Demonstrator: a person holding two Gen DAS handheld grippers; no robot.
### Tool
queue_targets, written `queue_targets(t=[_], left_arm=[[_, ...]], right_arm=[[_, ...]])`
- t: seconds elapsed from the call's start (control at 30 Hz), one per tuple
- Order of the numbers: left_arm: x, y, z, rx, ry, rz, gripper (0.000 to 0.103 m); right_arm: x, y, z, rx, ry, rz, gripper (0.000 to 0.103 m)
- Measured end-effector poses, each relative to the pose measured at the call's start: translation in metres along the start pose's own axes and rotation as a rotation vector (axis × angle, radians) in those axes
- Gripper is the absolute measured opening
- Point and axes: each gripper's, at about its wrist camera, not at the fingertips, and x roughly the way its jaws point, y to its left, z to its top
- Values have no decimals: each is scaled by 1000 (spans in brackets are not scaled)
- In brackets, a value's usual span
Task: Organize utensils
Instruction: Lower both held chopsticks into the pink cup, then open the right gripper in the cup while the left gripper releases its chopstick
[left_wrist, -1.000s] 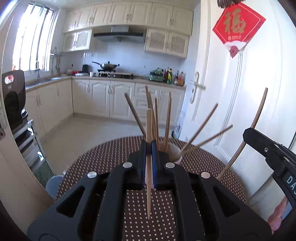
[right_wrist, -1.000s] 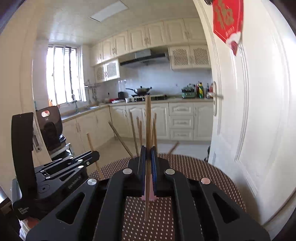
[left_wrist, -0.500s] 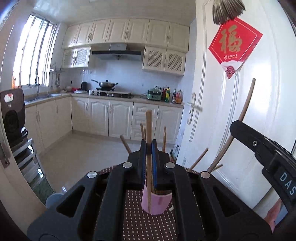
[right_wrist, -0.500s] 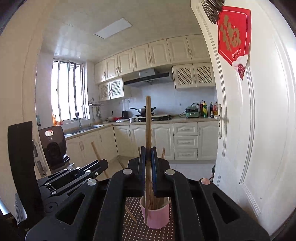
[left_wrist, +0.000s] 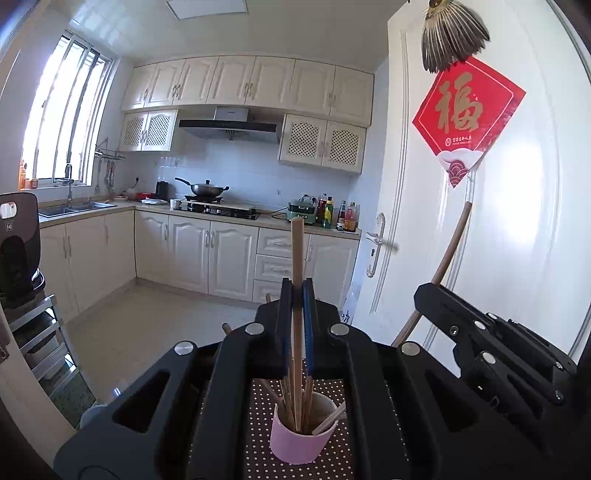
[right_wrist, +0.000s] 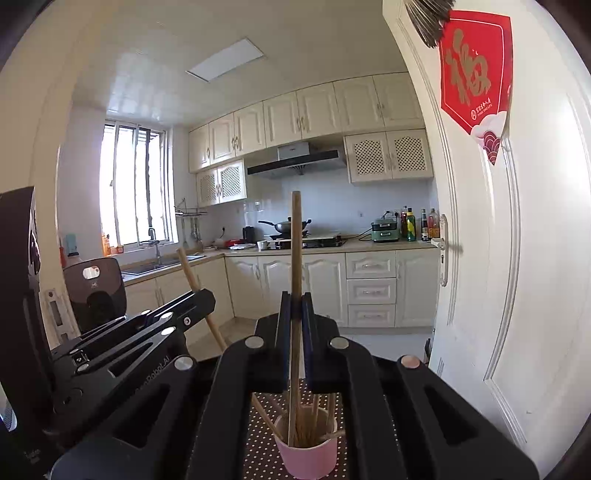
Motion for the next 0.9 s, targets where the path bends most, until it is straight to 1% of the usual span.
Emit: queue_targets(t=[0.17,0.33,0.5,0.6,0.63,0.73,0.8,0.9], left_arm=[[20,4,-7,1,31,6,6],[44,12,-24,-21,97,10,6],[59,18,-40,-26,155,-14,6],[69,22,-51,-35,207,-38,7],[72,22,-53,-36,226,-45,7],[73,24,-56,-42,248,-62,7],[73,25,-56,-31,259,-59,7],[69,25,-56,-18,268,-55,7]], right_arm=[[14,-4,-7,-6,13,-8,4],[33,-9,-19,2,63,-21,4],[44,-10,-30,-3,113,-19,5],[44,-8,-31,-25,113,-20,5],[43,-7,-31,-29,119,-6,6],[42,-5,-29,-33,128,3,14],[40,-5,-29,-37,128,-4,29],[37,-7,-28,-29,125,-10,38]])
